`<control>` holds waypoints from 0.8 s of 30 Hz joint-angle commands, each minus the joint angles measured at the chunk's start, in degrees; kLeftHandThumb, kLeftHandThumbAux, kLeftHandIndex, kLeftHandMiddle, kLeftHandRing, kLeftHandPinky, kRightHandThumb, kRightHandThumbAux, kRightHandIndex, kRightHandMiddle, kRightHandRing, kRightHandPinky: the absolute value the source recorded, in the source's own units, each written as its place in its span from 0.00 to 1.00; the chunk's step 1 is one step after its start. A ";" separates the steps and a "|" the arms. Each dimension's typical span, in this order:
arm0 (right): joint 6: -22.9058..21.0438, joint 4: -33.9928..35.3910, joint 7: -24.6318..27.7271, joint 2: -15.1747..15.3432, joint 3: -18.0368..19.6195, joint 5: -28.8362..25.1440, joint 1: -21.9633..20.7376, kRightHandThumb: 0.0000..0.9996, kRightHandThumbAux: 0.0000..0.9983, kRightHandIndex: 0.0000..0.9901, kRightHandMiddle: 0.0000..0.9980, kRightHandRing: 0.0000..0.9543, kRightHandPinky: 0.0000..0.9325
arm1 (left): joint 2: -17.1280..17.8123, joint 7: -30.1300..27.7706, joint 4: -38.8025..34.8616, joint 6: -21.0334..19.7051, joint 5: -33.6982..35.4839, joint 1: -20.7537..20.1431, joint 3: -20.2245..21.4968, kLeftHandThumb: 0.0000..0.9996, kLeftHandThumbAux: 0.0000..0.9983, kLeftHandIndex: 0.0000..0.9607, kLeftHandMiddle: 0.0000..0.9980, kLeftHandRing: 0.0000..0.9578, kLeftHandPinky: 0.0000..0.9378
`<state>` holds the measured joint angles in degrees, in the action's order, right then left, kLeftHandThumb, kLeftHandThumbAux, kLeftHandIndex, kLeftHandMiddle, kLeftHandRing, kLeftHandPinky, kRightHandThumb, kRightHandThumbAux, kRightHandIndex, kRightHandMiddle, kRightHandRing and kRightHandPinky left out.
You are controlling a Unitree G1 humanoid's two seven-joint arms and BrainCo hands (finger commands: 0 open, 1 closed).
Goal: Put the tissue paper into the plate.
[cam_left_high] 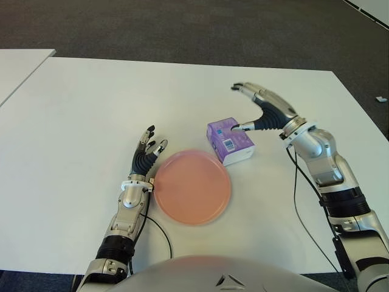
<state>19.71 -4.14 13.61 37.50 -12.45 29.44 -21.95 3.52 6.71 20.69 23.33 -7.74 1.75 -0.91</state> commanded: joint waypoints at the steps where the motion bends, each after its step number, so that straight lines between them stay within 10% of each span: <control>1: 14.58 -10.93 -1.53 3.50 -6.93 6.15 0.50 0.28 0.40 0.00 0.00 0.00 0.00 | -0.29 -0.69 1.31 -1.05 0.79 1.09 0.17 0.00 0.45 0.00 0.00 0.00 0.00; 24: 22.07 -23.64 2.15 7.50 -15.35 17.40 -7.07 0.30 0.37 0.00 0.00 0.00 0.00 | -0.07 -0.66 2.20 -0.13 1.18 0.83 0.24 0.00 0.49 0.00 0.00 0.00 0.00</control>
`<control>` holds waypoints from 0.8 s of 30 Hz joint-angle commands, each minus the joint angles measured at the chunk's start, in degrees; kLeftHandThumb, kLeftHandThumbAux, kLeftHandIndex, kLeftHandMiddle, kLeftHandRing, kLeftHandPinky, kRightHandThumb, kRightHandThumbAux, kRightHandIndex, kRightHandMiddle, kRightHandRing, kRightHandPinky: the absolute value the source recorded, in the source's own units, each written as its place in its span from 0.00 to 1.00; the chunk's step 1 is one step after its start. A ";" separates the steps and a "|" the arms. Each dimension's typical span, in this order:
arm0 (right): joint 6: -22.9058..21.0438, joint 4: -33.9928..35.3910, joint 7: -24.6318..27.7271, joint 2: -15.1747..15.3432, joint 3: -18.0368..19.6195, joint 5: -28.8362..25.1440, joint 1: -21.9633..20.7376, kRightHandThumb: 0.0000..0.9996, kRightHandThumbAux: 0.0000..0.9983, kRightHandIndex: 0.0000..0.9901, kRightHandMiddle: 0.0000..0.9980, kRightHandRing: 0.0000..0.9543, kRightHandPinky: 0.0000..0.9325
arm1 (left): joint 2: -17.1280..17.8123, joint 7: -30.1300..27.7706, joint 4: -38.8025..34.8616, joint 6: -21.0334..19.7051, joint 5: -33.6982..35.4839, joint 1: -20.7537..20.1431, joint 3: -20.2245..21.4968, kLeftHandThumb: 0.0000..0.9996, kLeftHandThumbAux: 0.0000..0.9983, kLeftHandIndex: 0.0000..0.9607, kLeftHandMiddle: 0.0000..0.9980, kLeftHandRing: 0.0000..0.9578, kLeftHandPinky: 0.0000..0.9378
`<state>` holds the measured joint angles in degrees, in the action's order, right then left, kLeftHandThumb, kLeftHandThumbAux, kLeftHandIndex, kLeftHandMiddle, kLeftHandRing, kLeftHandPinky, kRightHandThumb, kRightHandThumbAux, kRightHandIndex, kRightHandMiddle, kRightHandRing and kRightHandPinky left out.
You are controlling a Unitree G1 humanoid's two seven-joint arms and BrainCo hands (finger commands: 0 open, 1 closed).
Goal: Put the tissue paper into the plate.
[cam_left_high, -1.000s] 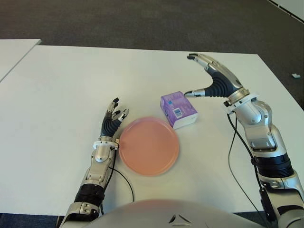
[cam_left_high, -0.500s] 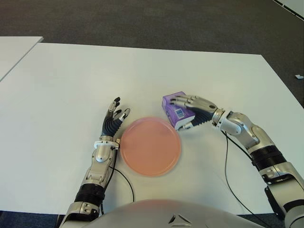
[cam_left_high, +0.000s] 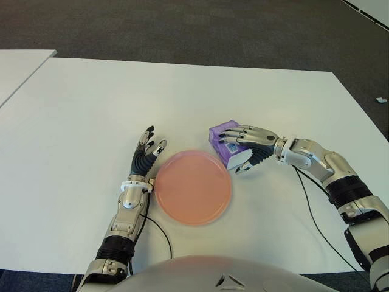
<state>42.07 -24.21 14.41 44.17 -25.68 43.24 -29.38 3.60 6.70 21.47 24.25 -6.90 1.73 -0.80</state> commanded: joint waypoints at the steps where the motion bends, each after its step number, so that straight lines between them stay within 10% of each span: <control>1: -0.33 -4.32 0.99 0.78 -2.36 3.79 -0.02 0.30 0.37 0.00 0.00 0.00 0.00 | -0.19 -0.64 1.47 -1.00 0.43 0.83 0.14 0.00 0.49 0.00 0.00 0.00 0.00; 24: -0.67 -11.78 -4.27 -1.00 -4.64 3.31 -2.47 0.26 0.34 0.00 0.00 0.00 0.00 | 0.13 0.67 3.08 0.23 -0.68 0.28 0.46 0.00 0.48 0.00 0.00 0.00 0.00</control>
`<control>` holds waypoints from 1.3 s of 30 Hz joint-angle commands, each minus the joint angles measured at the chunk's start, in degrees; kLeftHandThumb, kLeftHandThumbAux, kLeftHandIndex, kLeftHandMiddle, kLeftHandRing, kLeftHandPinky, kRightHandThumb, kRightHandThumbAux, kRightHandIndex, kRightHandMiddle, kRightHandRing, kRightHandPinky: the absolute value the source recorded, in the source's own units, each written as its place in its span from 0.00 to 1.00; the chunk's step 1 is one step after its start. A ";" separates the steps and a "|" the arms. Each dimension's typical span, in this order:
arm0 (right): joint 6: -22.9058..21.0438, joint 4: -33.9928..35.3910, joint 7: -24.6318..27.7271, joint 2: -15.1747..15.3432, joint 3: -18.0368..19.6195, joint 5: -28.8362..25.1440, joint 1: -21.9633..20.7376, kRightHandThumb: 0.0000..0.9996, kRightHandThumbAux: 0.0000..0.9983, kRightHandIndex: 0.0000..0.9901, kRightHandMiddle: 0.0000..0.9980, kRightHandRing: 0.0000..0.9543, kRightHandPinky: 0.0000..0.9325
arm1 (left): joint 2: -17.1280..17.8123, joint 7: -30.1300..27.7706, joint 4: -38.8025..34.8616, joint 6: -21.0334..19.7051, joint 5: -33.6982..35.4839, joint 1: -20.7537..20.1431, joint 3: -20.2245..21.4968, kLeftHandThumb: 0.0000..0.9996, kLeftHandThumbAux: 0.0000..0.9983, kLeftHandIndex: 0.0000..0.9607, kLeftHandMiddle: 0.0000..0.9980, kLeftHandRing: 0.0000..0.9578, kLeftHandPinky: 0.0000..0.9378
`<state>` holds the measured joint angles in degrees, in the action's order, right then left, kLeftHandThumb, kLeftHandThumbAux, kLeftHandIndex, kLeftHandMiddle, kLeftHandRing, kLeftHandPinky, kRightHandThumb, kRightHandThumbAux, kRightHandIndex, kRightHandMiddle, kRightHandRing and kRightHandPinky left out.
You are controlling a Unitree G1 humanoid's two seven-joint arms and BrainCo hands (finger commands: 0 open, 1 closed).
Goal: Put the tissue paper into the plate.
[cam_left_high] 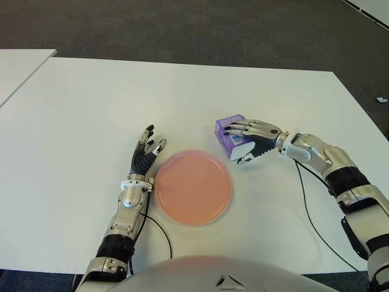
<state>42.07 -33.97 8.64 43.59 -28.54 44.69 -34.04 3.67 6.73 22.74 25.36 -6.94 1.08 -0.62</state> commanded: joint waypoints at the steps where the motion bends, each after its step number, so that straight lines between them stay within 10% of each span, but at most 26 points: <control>1: -0.72 -2.03 1.39 -0.44 -1.73 1.77 2.21 0.26 0.34 0.00 0.00 0.00 0.00 | 0.08 0.72 1.82 -0.81 -0.74 0.94 0.27 0.00 0.48 0.00 0.00 0.00 0.00; 39: -0.95 -2.26 -2.77 -1.04 7.51 -7.44 -0.02 0.28 0.39 0.00 0.00 0.00 0.00 | 0.08 -0.52 0.95 -1.66 0.79 1.39 0.53 0.00 0.49 0.00 0.00 0.00 0.00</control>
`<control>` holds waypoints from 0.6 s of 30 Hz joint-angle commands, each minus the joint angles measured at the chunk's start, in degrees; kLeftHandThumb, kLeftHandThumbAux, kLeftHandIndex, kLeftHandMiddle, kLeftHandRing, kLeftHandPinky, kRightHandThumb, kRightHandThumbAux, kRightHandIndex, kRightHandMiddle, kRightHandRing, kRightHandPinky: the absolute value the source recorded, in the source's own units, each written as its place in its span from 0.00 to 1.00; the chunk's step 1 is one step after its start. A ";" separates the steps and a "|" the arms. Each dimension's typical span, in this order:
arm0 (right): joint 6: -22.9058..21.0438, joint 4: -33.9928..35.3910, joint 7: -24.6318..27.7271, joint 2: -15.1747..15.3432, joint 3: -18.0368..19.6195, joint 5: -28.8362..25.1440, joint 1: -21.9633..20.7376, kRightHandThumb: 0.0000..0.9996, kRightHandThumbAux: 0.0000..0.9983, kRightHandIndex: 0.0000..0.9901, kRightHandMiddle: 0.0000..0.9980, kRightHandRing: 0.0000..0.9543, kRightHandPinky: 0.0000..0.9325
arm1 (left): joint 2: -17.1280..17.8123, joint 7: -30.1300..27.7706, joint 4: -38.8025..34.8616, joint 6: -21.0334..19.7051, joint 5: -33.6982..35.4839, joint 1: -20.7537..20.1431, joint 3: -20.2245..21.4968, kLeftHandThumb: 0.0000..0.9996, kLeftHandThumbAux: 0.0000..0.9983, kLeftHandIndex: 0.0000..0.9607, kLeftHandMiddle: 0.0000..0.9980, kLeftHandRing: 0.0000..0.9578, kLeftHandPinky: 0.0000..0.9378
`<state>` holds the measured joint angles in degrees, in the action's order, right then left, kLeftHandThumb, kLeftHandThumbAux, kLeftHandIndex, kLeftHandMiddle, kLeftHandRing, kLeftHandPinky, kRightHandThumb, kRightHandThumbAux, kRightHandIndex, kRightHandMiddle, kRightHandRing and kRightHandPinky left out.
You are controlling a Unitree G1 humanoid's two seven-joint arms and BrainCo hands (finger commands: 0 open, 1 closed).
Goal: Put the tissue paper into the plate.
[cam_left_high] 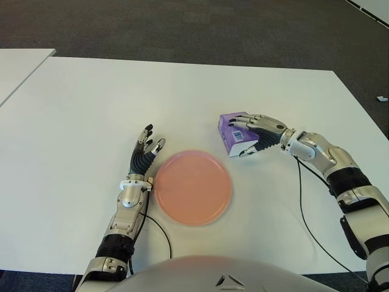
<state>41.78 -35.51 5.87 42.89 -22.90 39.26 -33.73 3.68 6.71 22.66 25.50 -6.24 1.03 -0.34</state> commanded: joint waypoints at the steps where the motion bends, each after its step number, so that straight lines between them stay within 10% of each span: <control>1: -0.89 -0.90 0.29 -0.40 2.58 -2.87 -0.68 0.28 0.39 0.00 0.00 0.00 0.00 | 0.09 -0.47 0.92 -1.95 0.04 1.51 0.24 0.00 0.49 0.00 0.00 0.00 0.00; 18: -4.70 -0.88 0.87 -1.92 7.80 -8.37 -0.77 0.33 0.34 0.00 0.00 0.00 0.00 | 0.25 -0.21 -0.99 -4.51 -0.75 2.20 0.10 0.00 0.46 0.00 0.00 0.00 0.00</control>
<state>38.17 -35.76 6.66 41.70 -15.30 31.18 -35.04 3.80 6.72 21.02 22.83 -6.74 1.51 -0.38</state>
